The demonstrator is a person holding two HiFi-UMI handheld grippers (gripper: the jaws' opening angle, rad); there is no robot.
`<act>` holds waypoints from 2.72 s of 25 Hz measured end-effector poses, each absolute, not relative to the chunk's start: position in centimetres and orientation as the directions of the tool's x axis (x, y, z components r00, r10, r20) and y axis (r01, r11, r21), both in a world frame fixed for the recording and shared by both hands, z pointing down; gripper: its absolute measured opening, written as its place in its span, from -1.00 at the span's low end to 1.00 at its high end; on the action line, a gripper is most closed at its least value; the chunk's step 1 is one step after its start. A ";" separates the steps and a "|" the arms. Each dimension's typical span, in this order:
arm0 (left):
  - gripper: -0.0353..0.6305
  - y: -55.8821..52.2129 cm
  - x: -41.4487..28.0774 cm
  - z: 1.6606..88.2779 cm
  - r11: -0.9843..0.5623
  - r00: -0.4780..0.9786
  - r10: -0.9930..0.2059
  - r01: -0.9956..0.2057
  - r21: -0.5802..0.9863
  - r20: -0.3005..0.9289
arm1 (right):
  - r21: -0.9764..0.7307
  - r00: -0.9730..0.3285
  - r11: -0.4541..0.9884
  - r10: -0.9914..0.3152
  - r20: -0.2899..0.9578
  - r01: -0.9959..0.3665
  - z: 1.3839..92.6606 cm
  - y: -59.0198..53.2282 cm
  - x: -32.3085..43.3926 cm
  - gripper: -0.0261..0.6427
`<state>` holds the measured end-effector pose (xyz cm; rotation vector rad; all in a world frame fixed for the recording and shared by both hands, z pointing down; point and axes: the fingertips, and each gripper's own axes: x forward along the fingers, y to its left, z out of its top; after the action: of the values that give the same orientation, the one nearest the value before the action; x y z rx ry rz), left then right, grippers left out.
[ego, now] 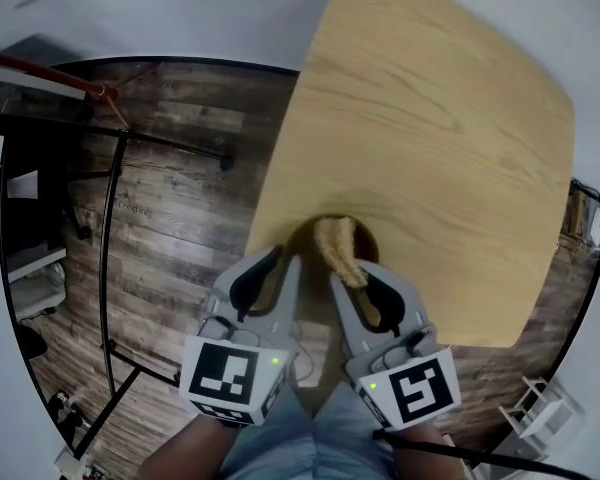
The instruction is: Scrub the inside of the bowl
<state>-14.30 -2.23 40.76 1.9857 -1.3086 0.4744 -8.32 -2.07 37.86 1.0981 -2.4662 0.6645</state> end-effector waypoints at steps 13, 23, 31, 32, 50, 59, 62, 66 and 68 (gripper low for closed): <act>-0.77 -3.0 -13.2 39.6 -0.330 0.467 -0.650 -0.884 0.331 0.599 | -0.241 -0.605 0.598 -0.537 0.588 -0.764 39.1 -1.6 -7.9 -0.74; -0.79 -4.2 -12.3 38.2 -0.374 0.488 -0.653 -0.873 0.314 0.579 | -0.266 -0.647 0.674 -0.406 0.646 -0.689 39.9 -1.4 -10.4 -0.75; -0.80 -4.7 -12.9 38.6 -0.391 0.483 -0.659 -0.875 0.287 0.576 | -0.336 -0.713 0.735 -0.278 0.644 -0.589 39.9 1.0 -11.4 -0.75; -0.80 -4.8 -13.0 38.7 -0.397 0.481 -0.662 -0.876 0.276 0.575 | -0.354 -0.724 0.733 -0.266 0.636 -0.580 39.8 1.3 -11.4 -0.75; -0.80 -4.9 -12.5 38.0 -0.450 0.438 -0.649 -0.880 0.150 0.623 | -0.288 -0.726 0.738 -0.374 0.578 -0.610 34.6 -0.1 -7.2 -0.75; -0.80 -5.1 -12.4 38.4 -0.443 0.444 -0.632 -0.879 0.175 0.635 | -0.136 -0.655 0.787 -0.388 0.648 -0.601 37.5 -2.0 -7.0 -0.75; -0.80 -5.1 -12.5 38.4 -0.437 0.451 -0.626 -0.879 0.193 0.636 | -0.123 -0.644 0.791 -0.385 0.661 -0.599 38.3 -2.0 -7.2 -0.75; -0.80 -5.5 -12.5 38.3 -0.422 0.457 -0.628 -0.880 0.218 0.631 | -0.164 -0.636 0.777 -0.353 0.687 -0.608 39.6 -1.9 -7.4 -0.75; -0.80 -5.6 -12.5 38.4 -0.417 0.454 -0.627 -0.882 0.220 0.632 | -0.204 -0.640 0.762 -0.331 0.693 -0.614 40.0 -1.6 -7.5 -0.75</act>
<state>-12.49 -5.55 38.42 2.1775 -1.2567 0.6319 -7.45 -1.57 39.97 0.7034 -2.3025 0.5659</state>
